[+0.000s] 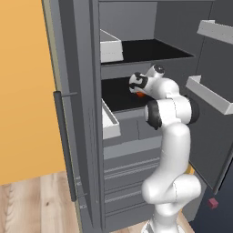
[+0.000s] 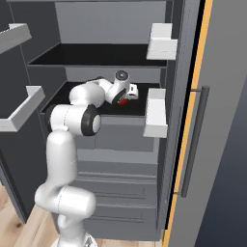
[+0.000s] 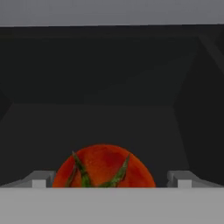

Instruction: Take the cheese, chicken drumstick, and tomato from the fridge and place them on the plate on the dining counter to create an appetizer plate.

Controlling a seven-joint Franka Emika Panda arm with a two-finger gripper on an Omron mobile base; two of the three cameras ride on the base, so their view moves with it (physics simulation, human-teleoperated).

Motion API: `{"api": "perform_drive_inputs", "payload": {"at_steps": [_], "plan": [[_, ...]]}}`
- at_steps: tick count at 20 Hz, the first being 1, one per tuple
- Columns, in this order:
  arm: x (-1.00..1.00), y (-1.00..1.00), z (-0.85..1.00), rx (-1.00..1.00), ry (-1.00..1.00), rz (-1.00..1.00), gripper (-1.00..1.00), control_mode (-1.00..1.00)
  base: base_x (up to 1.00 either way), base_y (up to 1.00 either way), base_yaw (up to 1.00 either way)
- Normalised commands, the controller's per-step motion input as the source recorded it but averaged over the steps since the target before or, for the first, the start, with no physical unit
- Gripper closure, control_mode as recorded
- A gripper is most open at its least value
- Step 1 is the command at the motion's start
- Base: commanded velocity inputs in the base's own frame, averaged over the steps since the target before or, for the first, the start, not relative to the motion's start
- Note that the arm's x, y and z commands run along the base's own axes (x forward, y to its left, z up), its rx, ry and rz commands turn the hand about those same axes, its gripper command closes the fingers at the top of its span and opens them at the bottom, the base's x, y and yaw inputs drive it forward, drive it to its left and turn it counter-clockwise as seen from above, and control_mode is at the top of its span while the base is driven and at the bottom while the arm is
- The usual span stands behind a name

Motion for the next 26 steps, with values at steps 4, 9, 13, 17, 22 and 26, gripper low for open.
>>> {"api": "perform_drive_inputs", "payload": {"at_steps": [4,9,13,17,22,26], "plan": [[-0.09,0.00,-0.35,0.00,0.00,-0.03,-1.00,-1.00,0.00,0.00,0.00],[-0.19,0.00,-0.41,0.00,0.00,-0.04,-1.00,-1.00,0.00,0.00,0.00],[-0.03,0.00,-0.44,0.00,0.00,-0.03,-1.00,-1.00,0.00,0.00,0.00],[0.00,0.00,-0.48,0.00,0.00,-0.03,-1.00,-1.00,0.00,0.00,0.00],[-0.10,0.00,-0.63,0.00,0.03,-0.06,1.00,-1.00,0.00,0.00,0.00],[-0.26,0.00,-0.74,0.00,0.08,-0.09,1.00,-1.00,0.00,0.00,0.00]]}}
